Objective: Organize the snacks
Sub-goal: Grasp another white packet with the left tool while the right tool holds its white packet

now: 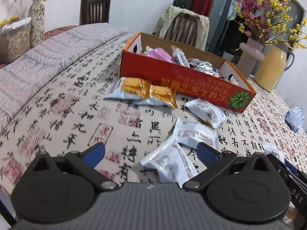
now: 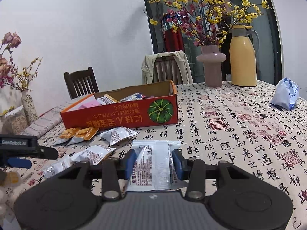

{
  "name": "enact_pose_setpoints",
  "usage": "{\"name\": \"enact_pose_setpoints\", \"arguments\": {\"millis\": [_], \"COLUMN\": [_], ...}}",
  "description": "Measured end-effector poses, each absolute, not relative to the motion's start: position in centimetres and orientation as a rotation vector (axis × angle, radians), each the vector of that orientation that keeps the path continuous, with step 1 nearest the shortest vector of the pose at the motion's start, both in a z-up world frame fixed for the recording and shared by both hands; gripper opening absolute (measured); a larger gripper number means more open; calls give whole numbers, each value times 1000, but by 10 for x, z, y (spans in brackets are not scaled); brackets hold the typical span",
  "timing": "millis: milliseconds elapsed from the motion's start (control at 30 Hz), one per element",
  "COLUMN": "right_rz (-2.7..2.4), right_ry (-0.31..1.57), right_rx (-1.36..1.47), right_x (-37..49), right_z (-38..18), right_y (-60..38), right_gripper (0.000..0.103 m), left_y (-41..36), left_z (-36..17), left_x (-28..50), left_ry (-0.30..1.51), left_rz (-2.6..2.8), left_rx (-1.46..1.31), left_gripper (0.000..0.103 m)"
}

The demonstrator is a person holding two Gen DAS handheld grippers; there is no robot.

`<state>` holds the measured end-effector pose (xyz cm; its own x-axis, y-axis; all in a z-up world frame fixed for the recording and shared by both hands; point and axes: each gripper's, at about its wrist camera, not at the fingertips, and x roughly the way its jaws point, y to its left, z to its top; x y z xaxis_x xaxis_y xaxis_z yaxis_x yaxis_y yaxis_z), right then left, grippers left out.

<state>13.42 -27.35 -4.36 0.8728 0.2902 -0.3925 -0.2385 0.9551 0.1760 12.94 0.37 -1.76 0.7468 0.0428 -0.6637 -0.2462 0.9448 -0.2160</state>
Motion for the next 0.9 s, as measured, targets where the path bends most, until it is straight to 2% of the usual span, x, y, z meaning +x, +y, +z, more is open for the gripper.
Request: {"name": "enact_pose_setpoints", "arguments": {"millis": [667, 833, 900], "right_rz": [309, 310, 310], "right_ry": [415, 413, 413], "right_rx": [107, 104, 100], "right_x": [132, 131, 130], "right_z": [-55, -55, -55], "right_y": [-283, -282, -281], "right_gripper": [41, 41, 41], "left_y": [-39, -44, -45], "left_z": [-32, -31, -30], "left_x": [154, 153, 151], "left_ry": [819, 819, 813], "left_rz": [334, 336, 331], "left_rx": [-282, -236, -217], "left_gripper": [100, 85, 74]}}
